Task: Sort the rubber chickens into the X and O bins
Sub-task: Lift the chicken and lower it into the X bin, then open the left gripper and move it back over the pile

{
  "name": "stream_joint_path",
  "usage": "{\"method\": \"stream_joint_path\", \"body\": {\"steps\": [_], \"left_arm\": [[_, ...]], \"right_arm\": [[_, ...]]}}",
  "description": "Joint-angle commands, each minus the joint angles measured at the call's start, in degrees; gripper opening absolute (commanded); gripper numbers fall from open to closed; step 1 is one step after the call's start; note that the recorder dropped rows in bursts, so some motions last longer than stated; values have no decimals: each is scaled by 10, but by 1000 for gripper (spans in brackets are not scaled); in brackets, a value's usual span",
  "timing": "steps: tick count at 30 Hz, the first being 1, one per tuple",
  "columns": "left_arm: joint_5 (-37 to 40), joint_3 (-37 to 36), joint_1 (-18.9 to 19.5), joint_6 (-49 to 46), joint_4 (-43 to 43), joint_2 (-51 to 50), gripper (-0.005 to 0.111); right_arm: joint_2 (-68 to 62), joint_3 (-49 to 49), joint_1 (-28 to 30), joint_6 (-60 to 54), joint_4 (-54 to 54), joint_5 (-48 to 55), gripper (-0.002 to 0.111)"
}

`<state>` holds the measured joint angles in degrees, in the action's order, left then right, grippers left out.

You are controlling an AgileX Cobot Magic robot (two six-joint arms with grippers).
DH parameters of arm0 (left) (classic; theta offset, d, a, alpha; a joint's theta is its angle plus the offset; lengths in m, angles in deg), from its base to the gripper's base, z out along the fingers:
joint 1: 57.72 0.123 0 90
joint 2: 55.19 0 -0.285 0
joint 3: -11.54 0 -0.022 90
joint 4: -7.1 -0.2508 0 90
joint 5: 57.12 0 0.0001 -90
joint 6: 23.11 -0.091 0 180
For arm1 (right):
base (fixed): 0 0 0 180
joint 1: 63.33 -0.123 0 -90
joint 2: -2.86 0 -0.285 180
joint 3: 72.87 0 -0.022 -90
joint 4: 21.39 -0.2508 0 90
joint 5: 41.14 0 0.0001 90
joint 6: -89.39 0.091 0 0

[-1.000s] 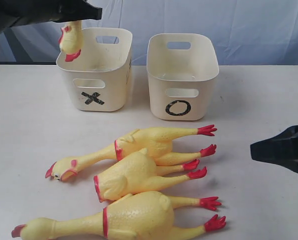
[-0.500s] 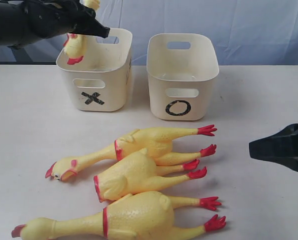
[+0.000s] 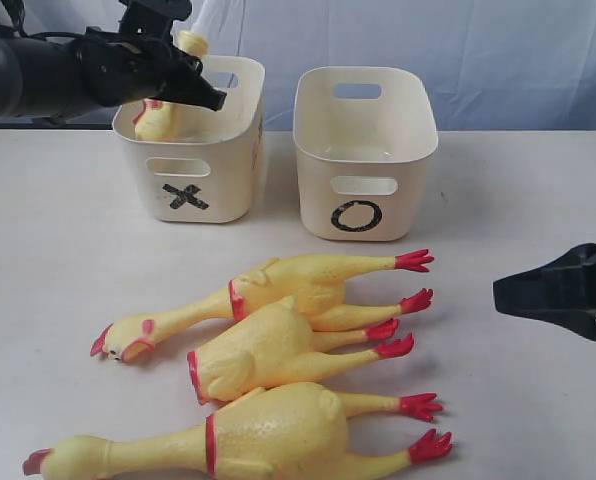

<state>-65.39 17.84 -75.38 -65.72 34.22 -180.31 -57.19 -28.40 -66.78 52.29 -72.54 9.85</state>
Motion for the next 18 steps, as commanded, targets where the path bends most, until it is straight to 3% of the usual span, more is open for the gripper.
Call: {"method": "stream_joint_path", "body": {"steps": [1,4,8,18], "left_arm": [[16,4,-2,1,-3,-20,29],[21,4,-2,1,-3,-26,45],[19,4,-2,1,-3,-26,57],[21,4,-2,1,3,-20,60]], "right_arm": [[0,-4,0,-8,-5,4,0],[0,-4,0,-8,-9,5,0],[0,-4,0,-11,-10,6,0],[0,-4,0,-17,-14,6,0]]}}
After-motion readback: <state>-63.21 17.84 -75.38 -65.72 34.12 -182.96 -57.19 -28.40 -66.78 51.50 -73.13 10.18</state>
